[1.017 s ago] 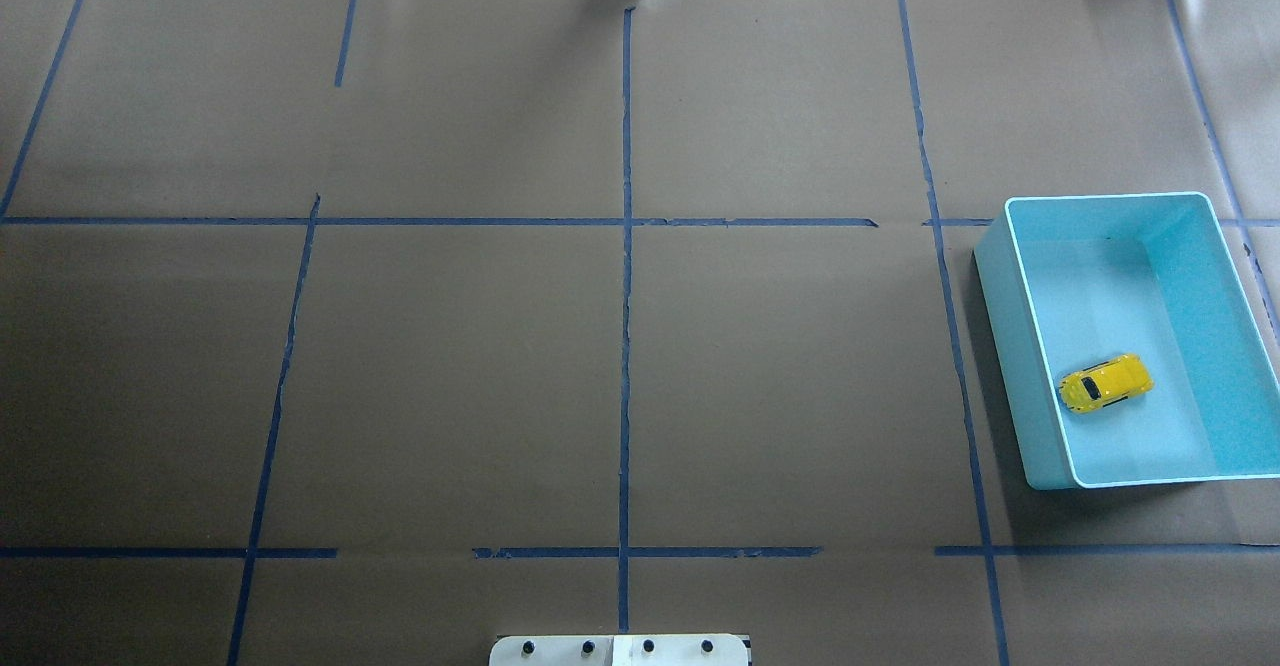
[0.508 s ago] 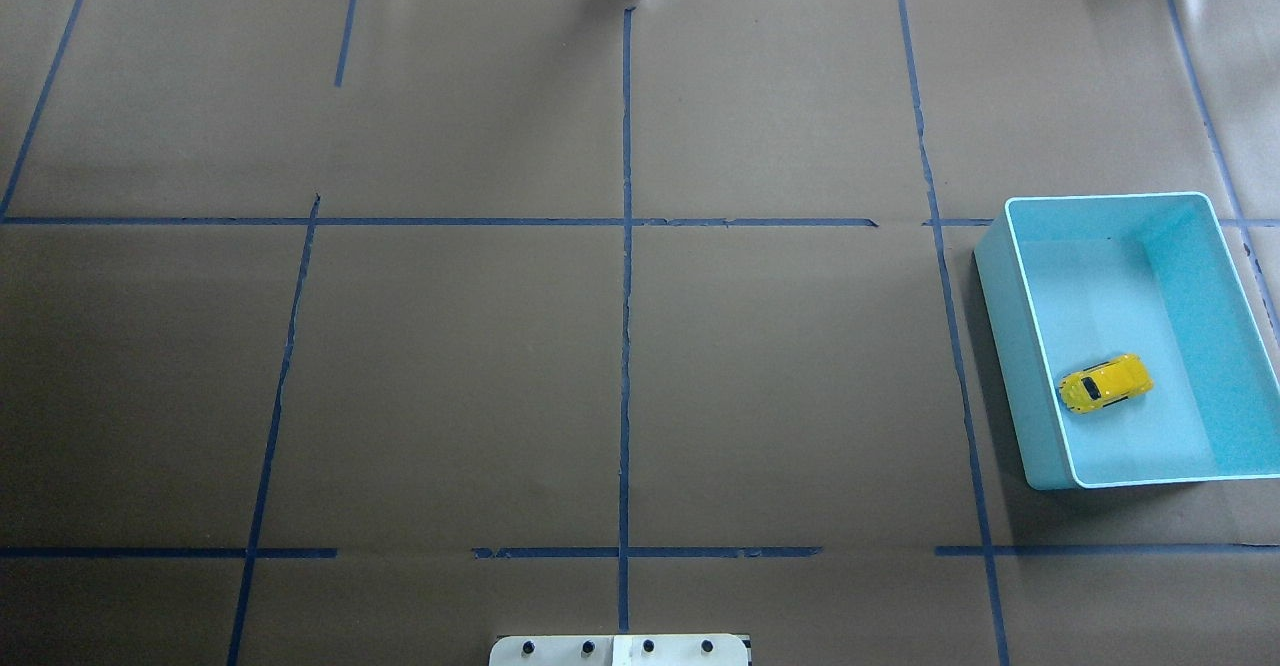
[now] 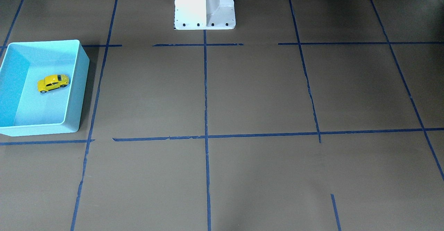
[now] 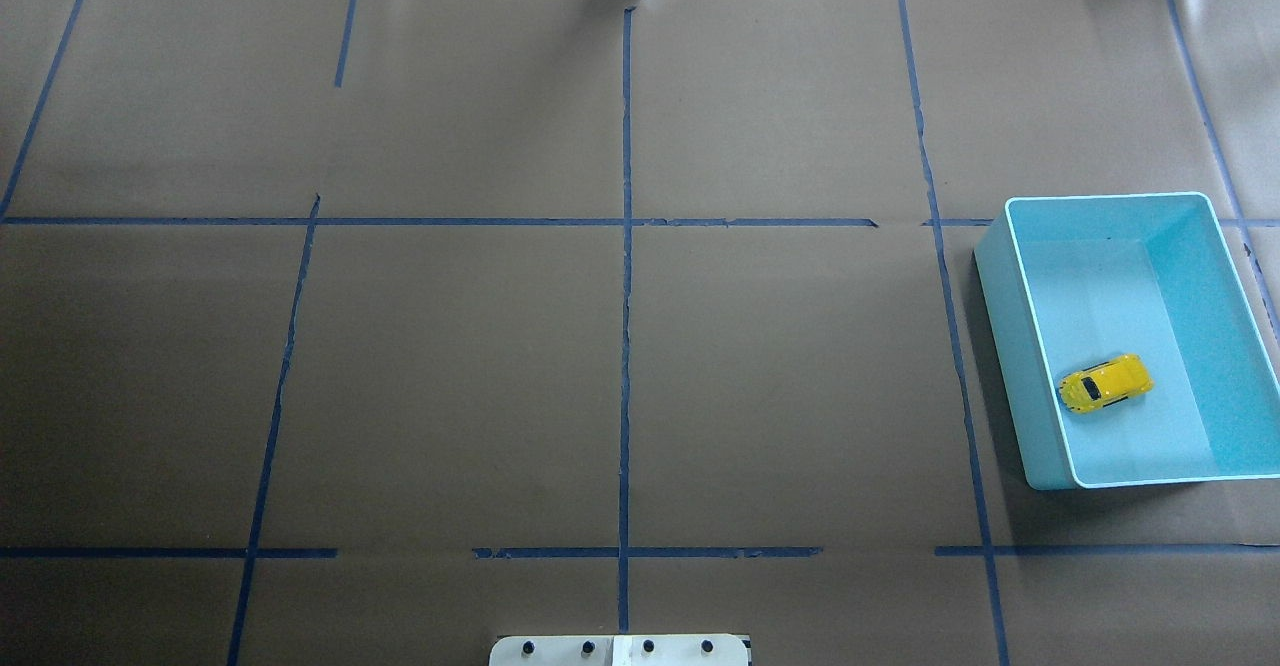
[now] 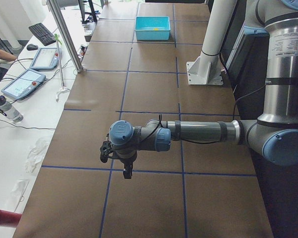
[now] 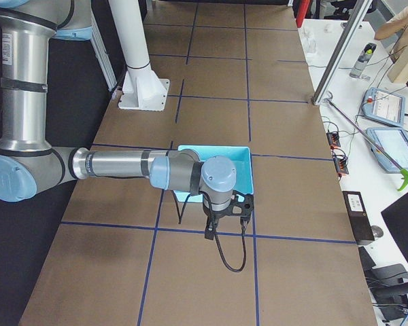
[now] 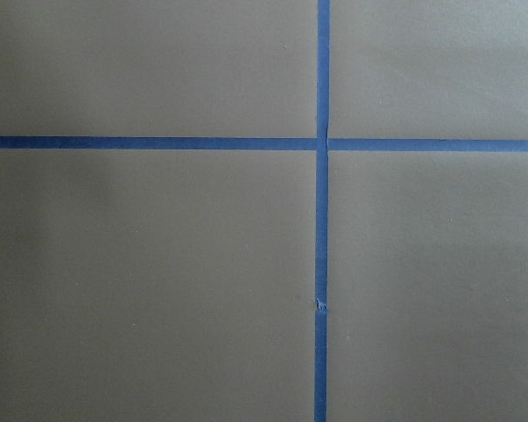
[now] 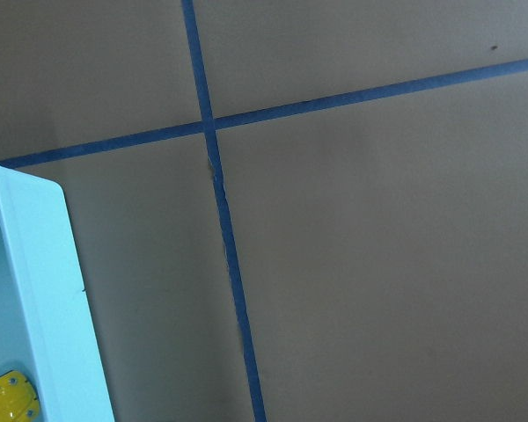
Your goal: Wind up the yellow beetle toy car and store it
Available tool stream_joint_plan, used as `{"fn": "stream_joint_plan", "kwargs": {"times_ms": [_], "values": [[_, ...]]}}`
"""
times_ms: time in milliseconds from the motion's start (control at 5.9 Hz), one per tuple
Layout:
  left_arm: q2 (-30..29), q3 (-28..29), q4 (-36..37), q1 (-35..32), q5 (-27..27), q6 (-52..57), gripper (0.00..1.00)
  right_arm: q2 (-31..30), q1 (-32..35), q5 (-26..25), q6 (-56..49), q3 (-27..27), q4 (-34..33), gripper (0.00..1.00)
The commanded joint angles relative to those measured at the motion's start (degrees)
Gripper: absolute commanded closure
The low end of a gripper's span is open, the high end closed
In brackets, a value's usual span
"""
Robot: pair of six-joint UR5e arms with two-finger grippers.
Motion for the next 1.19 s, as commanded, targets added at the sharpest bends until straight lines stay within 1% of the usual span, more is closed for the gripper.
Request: {"fn": "stream_joint_plan", "kwargs": {"times_ms": [0, 508, 678, 1017], "values": [[-0.2, 0.1, 0.1, 0.1, 0.0, 0.1, 0.0, -0.1, 0.0, -0.2, 0.0, -2.0, 5.0, 0.0], [-0.2, 0.4, 0.0, 0.1, 0.0, 0.0, 0.0, -0.7, 0.0, 0.1, -0.7, -1.9, 4.7, 0.0], [-0.3, 0.4, 0.1, 0.1, 0.0, 0.0, 0.0, -2.6, 0.0, 0.3, -0.7, -1.8, 5.1, 0.0], [-0.3, 0.4, 0.1, 0.1, 0.1, 0.1, 0.0, -2.7, 0.0, 0.3, -0.8, -1.7, 5.0, 0.0]]}}
